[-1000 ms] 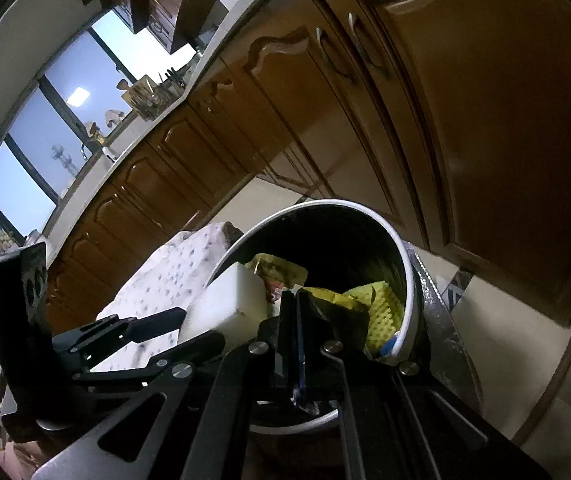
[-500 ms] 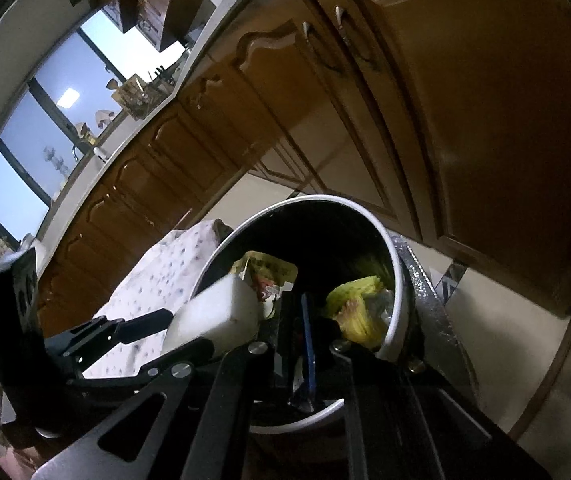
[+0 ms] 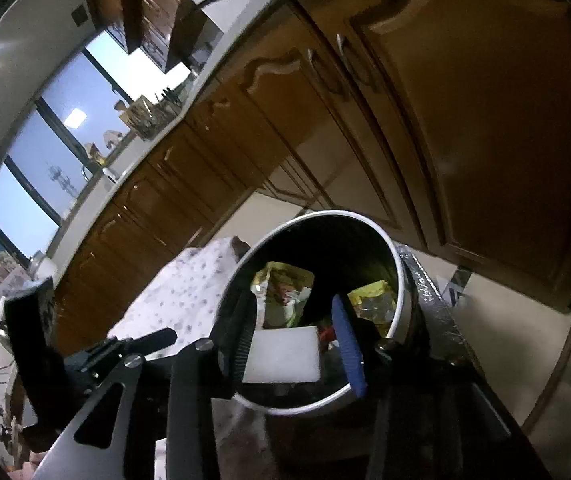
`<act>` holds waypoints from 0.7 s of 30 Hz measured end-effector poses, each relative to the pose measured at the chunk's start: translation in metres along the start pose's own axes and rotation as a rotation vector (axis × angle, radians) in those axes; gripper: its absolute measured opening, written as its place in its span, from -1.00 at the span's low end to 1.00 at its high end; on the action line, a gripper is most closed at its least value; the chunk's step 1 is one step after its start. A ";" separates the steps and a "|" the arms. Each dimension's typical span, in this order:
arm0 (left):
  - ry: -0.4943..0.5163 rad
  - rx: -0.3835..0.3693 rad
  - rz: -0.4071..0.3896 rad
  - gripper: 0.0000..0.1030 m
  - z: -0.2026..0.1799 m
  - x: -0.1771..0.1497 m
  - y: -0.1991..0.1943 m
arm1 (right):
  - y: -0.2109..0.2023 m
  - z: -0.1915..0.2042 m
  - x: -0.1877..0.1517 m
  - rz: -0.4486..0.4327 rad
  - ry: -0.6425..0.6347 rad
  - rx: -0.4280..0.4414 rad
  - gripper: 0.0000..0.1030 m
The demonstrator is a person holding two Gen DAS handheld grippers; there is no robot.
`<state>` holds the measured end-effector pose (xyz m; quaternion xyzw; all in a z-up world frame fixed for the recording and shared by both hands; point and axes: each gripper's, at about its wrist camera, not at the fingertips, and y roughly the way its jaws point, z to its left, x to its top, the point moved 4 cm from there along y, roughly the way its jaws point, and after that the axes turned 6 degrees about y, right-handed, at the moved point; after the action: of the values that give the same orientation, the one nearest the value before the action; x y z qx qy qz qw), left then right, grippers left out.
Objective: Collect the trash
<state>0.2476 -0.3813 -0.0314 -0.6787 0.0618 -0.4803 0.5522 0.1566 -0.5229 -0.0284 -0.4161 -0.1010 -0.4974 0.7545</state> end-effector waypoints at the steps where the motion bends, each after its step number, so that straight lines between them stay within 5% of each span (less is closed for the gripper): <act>1: -0.013 -0.001 -0.006 0.44 0.002 -0.002 -0.003 | -0.003 0.002 -0.001 -0.007 0.000 0.003 -0.16; 9: -0.135 -0.011 -0.111 0.45 0.023 -0.039 -0.045 | -0.025 0.019 -0.025 -0.045 -0.002 0.043 -0.03; 21: -0.351 0.012 -0.294 0.59 0.066 -0.119 -0.118 | -0.057 0.066 -0.090 -0.157 -0.109 0.026 0.58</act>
<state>0.1792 -0.2173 -0.0008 -0.7502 -0.1376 -0.4306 0.4825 0.0825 -0.4236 -0.0072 -0.4236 -0.1808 -0.5300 0.7120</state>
